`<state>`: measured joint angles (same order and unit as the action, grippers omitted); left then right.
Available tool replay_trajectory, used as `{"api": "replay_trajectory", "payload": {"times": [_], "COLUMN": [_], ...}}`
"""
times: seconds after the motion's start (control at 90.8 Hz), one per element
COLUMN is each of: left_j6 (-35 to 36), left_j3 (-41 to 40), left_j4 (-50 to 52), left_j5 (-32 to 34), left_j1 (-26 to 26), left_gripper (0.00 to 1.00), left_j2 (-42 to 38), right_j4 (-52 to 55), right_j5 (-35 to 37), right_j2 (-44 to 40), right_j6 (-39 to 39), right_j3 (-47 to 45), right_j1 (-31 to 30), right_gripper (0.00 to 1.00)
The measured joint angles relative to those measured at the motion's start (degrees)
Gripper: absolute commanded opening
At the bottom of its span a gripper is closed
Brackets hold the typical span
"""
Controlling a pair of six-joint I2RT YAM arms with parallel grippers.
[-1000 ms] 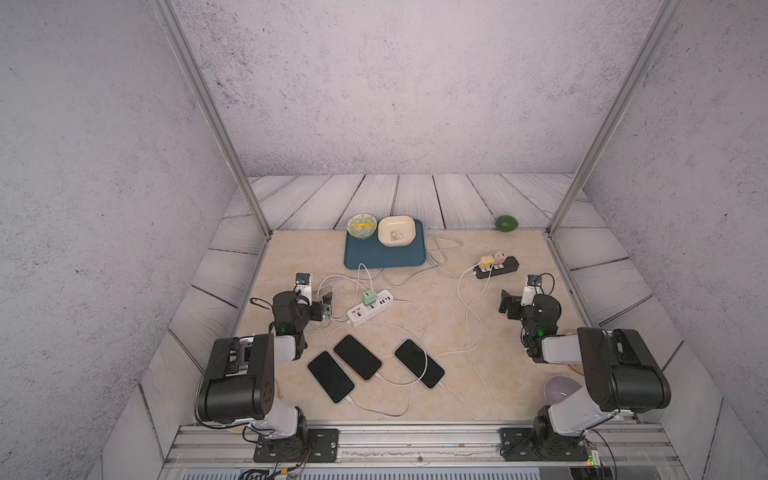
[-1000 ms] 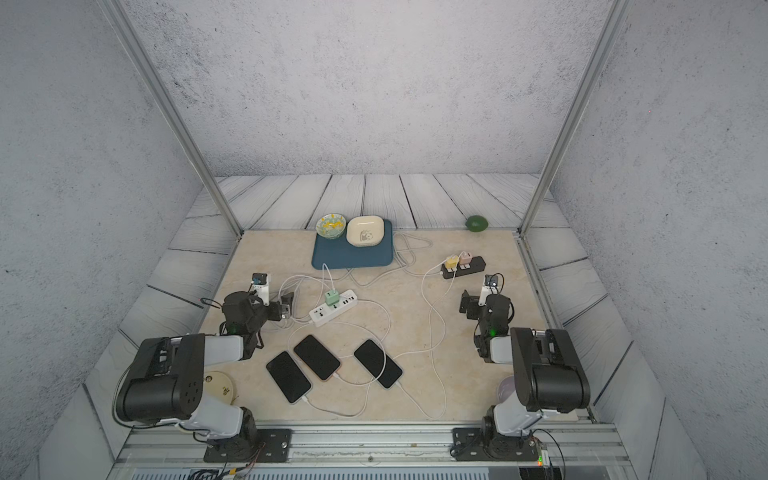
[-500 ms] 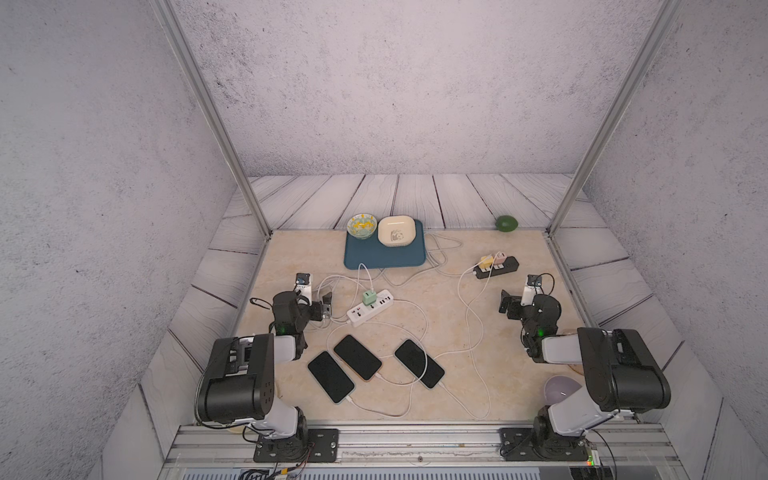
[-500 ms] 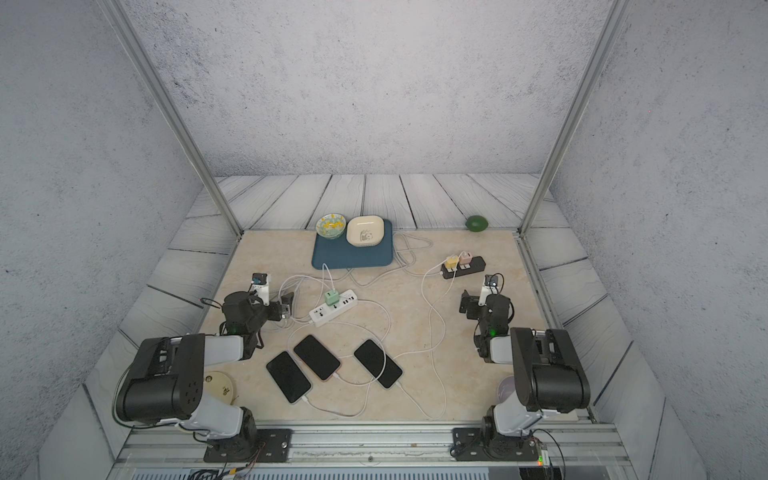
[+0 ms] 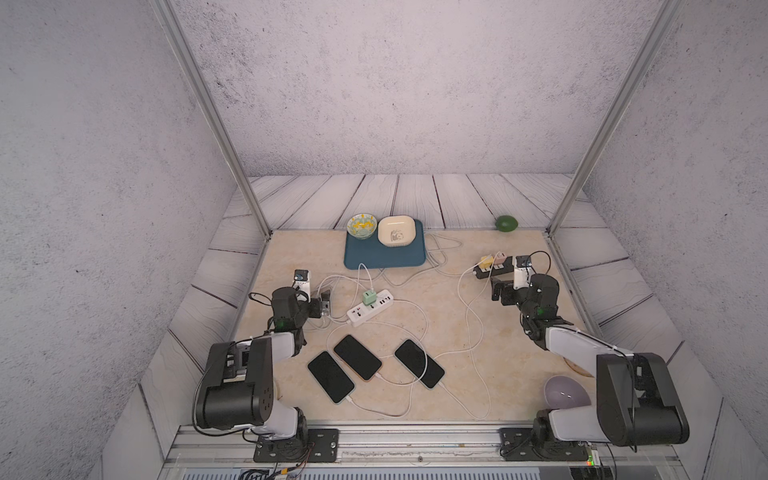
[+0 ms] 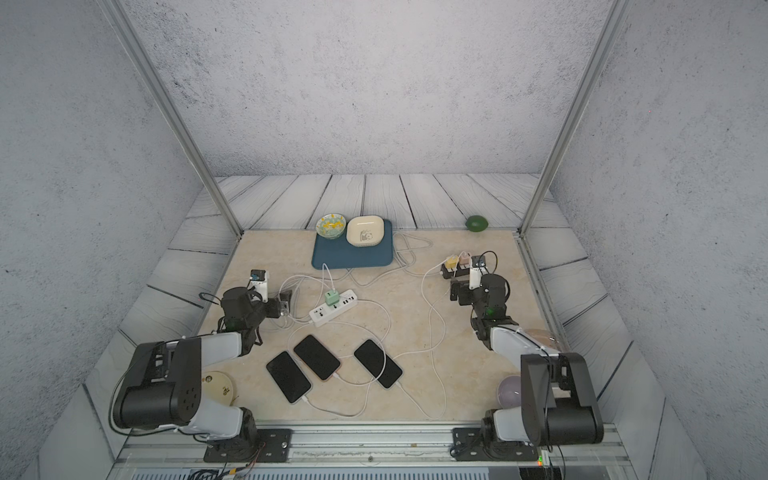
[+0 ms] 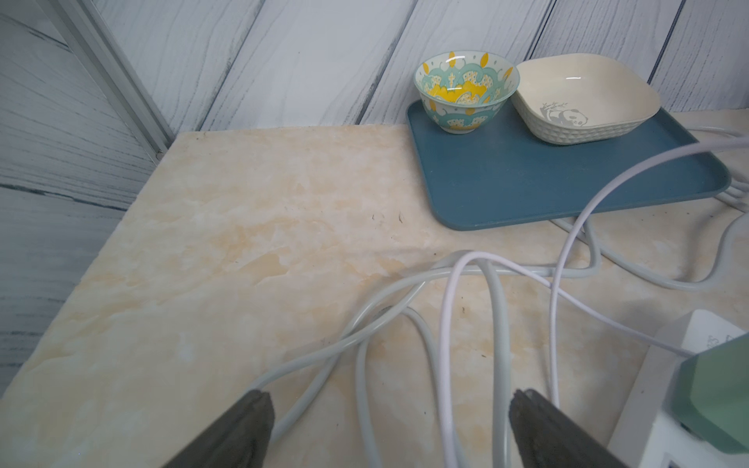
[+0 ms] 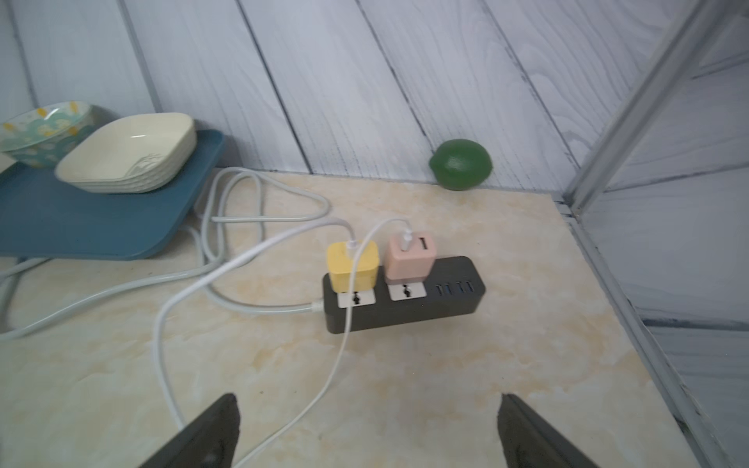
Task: Unplug the charging cable from the phone
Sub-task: Pick up the phone at the center of the board.
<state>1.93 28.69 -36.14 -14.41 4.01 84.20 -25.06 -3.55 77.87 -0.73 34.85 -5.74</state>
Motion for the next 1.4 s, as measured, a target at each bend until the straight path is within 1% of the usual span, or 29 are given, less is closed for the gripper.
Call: {"api": "replay_trajectory", "payload": {"times": [0.198, 0.396, 0.561, 0.749, 1.024, 1.398], "left_j6": [0.5, 0.5, 0.5, 0.4, -0.1, -0.8], "left_j3": [1.4, 1.4, 1.4, 2.0, 2.6, 2.7], "left_j4": [4.2, 8.0, 11.1, 13.9, 15.5, 16.7], "left_j5": [-1.0, -5.3, -9.5, -12.4, -14.3, -15.2], "left_j1": [0.2, 1.8, 3.4, 5.5, 6.9, 7.8], "left_gripper": [0.98, 0.98, 0.98, 0.98, 0.98, 0.98], "left_j2": [-4.1, -6.9, -9.1, -9.3, -9.5, -9.6], "right_j4": [15.8, 31.8, 42.6, 54.0, 64.3, 68.1], "right_j5": [-2.8, -4.1, -4.5, -4.2, -1.6, 3.5], "right_j2": [-2.6, -2.7, -2.7, -2.4, 0.5, 9.0], "right_j6": [-2.4, -2.7, -0.8, 3.3, 7.0, 11.5], "right_j3": [5.1, 11.1, 13.7, 16.5, 21.7, 23.7], "right_j1": [-8.9, -16.3, -21.1, -26.6, -37.4, -47.4], "right_gripper": [1.0, 0.99, 0.99, 0.99, 0.99, 0.99]}}
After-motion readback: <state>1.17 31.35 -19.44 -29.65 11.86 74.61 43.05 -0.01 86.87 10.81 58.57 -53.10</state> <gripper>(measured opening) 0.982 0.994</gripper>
